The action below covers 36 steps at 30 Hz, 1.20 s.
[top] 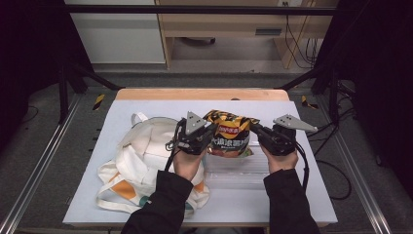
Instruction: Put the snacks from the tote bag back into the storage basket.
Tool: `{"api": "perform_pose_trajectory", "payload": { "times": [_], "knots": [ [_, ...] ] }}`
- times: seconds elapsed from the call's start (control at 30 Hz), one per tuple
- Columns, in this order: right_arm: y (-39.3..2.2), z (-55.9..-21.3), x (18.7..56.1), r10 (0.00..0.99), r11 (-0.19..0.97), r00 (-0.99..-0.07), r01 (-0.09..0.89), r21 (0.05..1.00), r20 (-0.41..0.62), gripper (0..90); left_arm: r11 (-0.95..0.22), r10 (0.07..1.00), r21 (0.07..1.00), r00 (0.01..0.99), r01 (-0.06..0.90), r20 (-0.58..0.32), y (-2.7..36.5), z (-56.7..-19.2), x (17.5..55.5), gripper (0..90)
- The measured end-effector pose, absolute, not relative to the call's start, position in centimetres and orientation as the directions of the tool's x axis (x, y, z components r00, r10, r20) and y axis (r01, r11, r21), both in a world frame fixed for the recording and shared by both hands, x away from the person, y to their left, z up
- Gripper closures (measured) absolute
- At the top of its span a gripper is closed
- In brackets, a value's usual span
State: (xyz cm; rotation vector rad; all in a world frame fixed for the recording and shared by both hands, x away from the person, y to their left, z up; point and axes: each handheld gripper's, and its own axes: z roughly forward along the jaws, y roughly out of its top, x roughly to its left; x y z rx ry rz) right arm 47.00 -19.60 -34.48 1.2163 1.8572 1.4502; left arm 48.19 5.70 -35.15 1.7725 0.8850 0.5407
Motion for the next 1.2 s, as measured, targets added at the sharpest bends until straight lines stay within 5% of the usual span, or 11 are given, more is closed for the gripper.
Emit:
{"api": "perform_pose_trajectory", "payload": {
  "times": [0.63, 1.2],
  "knots": [
    [-19.0, -36.3, 48.2, 0.88, 0.085, -0.46, 0.402, 0.912, 0.121, 86.3, -0.199, 0.79, 0.904, 0.608, 0.377, -0.079, 5.6, -36.9, 49.1, 89.4],
    [-18.1, -37.5, 49.3, 0.904, 0.105, -0.422, 0.36, 0.927, 0.061, 74.8, -0.169, 0.813, 0.916, 0.577, 0.365, -0.08, 5.3, -37.6, 50.2, 86.3]
  ]
}}
